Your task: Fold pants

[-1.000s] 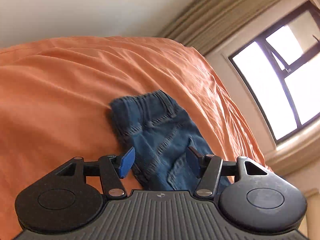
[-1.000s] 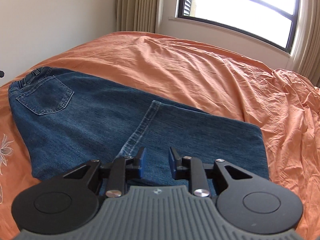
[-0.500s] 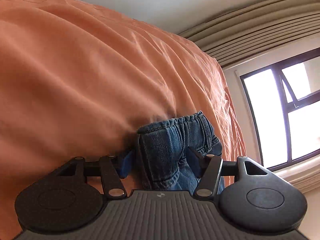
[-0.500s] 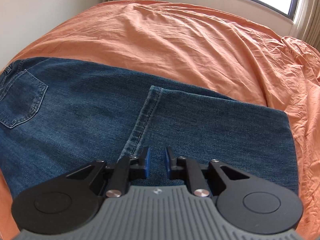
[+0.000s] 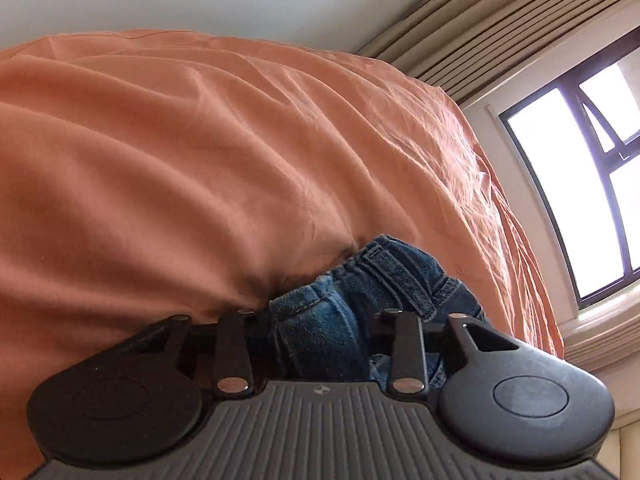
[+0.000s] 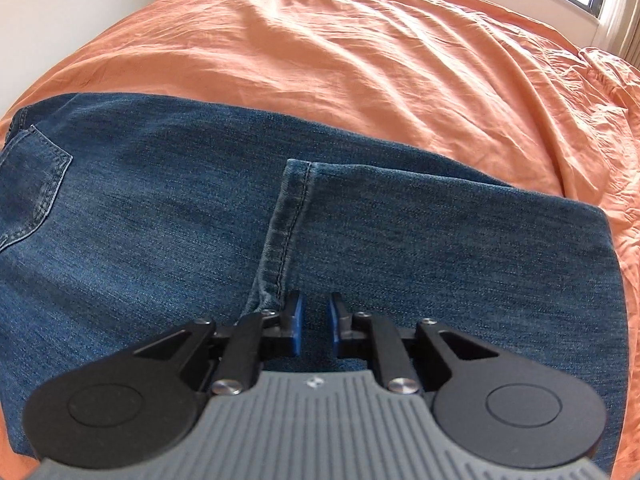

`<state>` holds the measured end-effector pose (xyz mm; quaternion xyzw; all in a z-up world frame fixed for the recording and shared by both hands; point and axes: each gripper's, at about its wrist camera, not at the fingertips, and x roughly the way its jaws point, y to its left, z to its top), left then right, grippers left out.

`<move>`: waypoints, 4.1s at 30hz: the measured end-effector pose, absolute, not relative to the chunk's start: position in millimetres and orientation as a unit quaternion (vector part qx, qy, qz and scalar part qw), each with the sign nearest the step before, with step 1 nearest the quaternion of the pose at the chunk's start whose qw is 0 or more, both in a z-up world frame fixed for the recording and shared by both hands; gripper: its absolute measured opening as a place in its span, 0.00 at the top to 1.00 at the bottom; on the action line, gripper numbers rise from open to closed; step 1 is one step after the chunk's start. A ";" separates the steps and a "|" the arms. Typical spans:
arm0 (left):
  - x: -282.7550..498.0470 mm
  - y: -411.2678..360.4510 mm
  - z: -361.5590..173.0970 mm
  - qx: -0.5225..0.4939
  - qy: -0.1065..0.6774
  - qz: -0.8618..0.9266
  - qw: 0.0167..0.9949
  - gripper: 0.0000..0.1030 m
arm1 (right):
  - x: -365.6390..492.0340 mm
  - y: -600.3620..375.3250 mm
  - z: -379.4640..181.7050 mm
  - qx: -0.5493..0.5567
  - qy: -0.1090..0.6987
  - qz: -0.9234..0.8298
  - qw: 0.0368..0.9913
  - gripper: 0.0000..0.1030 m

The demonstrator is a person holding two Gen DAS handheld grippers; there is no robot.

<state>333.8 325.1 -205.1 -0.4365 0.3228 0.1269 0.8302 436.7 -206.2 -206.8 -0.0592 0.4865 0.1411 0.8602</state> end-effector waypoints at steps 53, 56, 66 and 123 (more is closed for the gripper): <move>300.5 -89.4 -73.6 -0.102 0.400 -0.164 0.896 0.62 | 267.5 -396.3 -176.5 0.244 0.318 0.151 0.904 0.70; 303.3 -60.3 -76.0 -0.112 0.398 -0.140 0.899 0.62 | 271.4 -390.0 -176.8 0.270 0.324 0.167 0.891 0.70; 285.2 15.2 -105.5 -0.132 0.413 -0.113 0.894 0.62 | 310.7 -330.4 -183.4 0.315 0.386 0.228 0.837 0.71; 276.5 97.8 -148.8 -0.279 0.348 -0.050 0.893 0.54 | 369.9 -336.8 -196.4 0.378 0.453 0.164 0.791 0.53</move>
